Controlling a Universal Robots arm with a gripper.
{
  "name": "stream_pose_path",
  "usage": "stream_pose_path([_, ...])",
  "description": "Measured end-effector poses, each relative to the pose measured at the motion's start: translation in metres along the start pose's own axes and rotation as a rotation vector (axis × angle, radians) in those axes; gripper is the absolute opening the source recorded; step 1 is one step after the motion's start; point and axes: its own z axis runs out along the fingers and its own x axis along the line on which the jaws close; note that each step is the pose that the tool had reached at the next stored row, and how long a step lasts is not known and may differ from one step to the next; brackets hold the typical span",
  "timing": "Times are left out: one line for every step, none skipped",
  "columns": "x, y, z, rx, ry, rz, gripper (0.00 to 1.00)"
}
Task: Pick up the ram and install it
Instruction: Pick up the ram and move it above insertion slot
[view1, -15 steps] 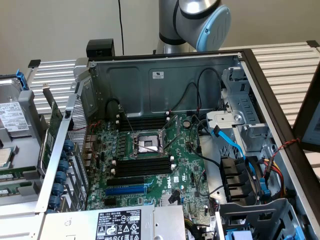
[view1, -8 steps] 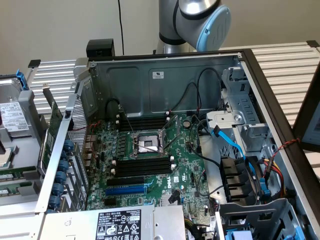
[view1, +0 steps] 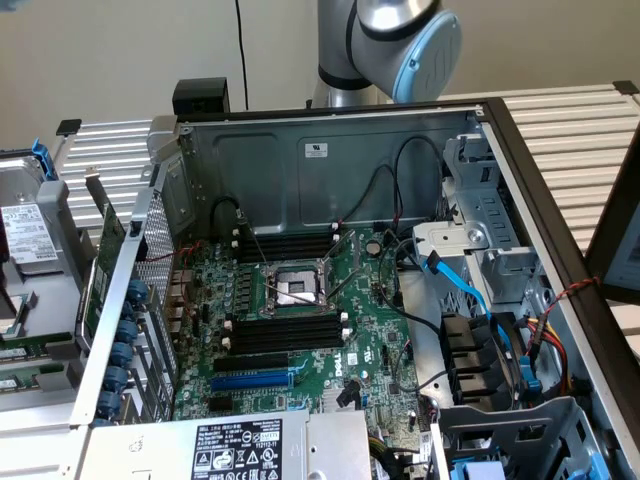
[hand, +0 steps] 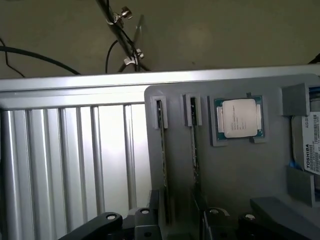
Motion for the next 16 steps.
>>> stream_pose_path([0.000,0.0001,0.0018,-0.0003,-0.0001,-0.005,0.38])
stream_pose_path([0.000,0.0001,0.0036,-0.0005,-0.0002,-0.011,0.38])
stream_pose_path([0.000,0.0001,0.0054,-0.0007,-0.0003,-0.016,0.38])
stream_pose_path([0.000,0.0002,0.0072,-0.0008,-0.0004,-0.021,0.38])
stream_pose_path([0.000,0.0002,0.0090,-0.0008,-0.0005,-0.025,0.38])
stream_pose_path([0.000,0.0003,0.0109,-0.0010,-0.0005,-0.027,0.38])
stream_pose_path([0.000,0.0003,0.0127,-0.0009,-0.0006,-0.030,0.38])
stream_pose_path([0.000,0.0004,0.0144,-0.0010,-0.0006,-0.031,0.38])
stream_pose_path([0.000,0.0004,0.0163,-0.0009,-0.0007,-0.033,0.38])
stream_pose_path([0.000,0.0004,0.0182,-0.0009,-0.0008,-0.034,0.38])
stream_pose_path([0.000,0.0004,0.0199,-0.0010,-0.0007,-0.035,0.38])
stream_pose_path([0.001,0.0003,0.0218,-0.0015,-0.0007,-0.036,0.38])
stream_pose_path([0.002,0.0001,0.0235,-0.0025,-0.0007,-0.037,0.38])
stream_pose_path([0.003,-0.0001,0.0254,-0.0036,-0.0006,-0.037,0.38])
stream_pose_path([0.003,-0.0001,0.0271,-0.0044,-0.0006,-0.038,0.38])
stream_pose_path([0.003,0.0000,0.0290,-0.0046,-0.0006,-0.038,0.38])
